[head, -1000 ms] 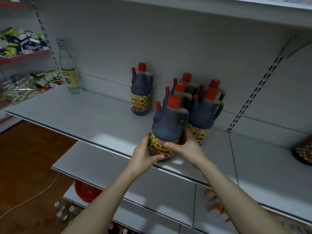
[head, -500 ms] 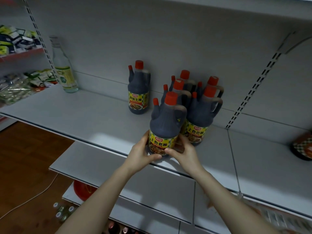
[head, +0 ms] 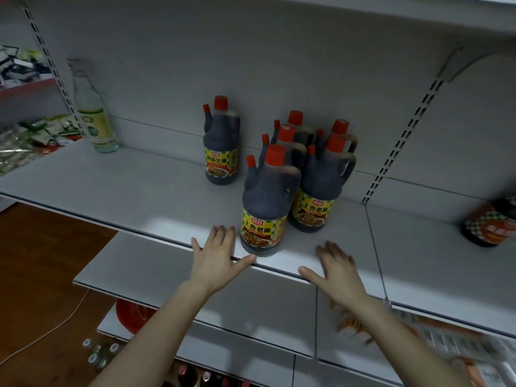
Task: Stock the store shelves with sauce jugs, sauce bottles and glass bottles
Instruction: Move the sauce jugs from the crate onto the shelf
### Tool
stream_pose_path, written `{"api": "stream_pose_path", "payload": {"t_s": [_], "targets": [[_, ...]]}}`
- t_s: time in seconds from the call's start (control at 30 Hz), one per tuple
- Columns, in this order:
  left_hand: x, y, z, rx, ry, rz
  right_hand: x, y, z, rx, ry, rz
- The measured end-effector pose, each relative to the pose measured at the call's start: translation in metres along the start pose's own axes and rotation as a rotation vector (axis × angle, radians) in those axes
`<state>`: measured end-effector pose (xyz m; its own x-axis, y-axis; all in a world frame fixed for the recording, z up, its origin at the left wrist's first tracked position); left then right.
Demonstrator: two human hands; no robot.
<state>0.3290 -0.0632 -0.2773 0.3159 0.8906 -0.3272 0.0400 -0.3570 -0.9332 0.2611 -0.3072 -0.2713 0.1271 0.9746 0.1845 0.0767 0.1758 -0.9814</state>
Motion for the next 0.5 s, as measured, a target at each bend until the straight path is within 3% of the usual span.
{"api": "stream_pose_path", "payload": {"t_s": [0.2, 0.5], "targets": [[0.012, 0.005, 0.009, 0.102, 0.080, -0.159, -0.004, 0.013, 0.004, -0.068, 0.033, 0.089], [0.014, 0.012, 0.010, 0.095, 0.105, -0.227, -0.001, 0.013, 0.005, -0.080, 0.054, 0.102]]}}
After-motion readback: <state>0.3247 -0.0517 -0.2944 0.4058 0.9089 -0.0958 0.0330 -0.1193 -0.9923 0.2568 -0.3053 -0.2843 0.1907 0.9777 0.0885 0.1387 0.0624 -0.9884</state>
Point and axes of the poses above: each hand's wrist, its own z-axis away from the middle knuckle, its own y-axis out of the palm, x = y × z, the point moved 2 cm from there along -z, towards the middle knuckle, and after that the axes turned 6 degrees about -x, right-handed, at the moved point
